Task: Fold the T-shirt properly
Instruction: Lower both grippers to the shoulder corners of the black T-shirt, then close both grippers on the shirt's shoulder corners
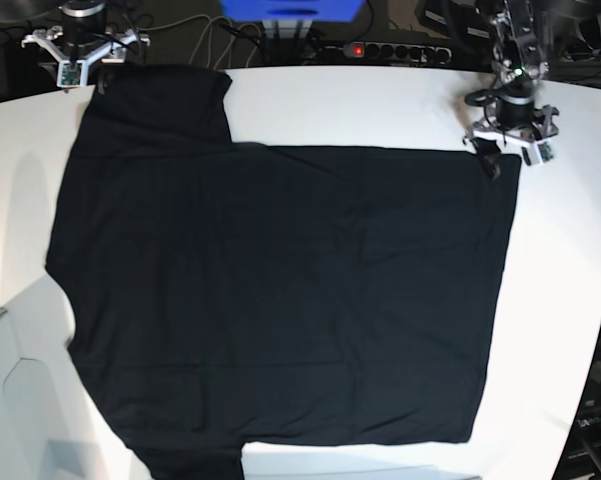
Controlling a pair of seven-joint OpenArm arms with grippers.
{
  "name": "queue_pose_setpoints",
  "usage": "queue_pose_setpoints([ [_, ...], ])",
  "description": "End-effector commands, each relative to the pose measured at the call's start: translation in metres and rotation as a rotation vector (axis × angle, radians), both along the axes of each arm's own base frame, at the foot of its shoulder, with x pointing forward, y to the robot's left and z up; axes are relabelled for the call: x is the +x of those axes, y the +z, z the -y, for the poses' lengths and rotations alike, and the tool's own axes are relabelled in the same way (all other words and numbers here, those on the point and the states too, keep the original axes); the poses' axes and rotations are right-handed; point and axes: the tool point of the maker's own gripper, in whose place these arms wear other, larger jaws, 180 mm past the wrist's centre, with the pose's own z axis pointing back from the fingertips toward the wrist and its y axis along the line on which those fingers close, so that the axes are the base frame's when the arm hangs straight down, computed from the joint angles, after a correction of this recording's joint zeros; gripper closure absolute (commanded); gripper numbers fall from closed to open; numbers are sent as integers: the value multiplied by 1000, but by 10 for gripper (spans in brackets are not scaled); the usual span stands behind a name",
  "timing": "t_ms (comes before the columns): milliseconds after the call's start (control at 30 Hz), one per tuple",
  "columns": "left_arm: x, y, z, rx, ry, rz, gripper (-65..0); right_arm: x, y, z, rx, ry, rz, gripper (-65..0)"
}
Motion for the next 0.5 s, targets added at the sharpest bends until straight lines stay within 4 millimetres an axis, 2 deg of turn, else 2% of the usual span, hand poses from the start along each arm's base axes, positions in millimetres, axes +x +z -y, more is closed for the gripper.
queue_pose_setpoints([
  [0, 0, 7, -7, 21, 0, 11, -453, 2, 8, 0, -10, 13, 24, -352],
  [133, -1, 5, -4, 20, -6, 4, -446, 6, 9, 0, -11, 14, 37, -352],
  [467, 3, 6, -3, 13, -6, 14, -278, 7, 9, 0, -11, 14, 40, -352],
])
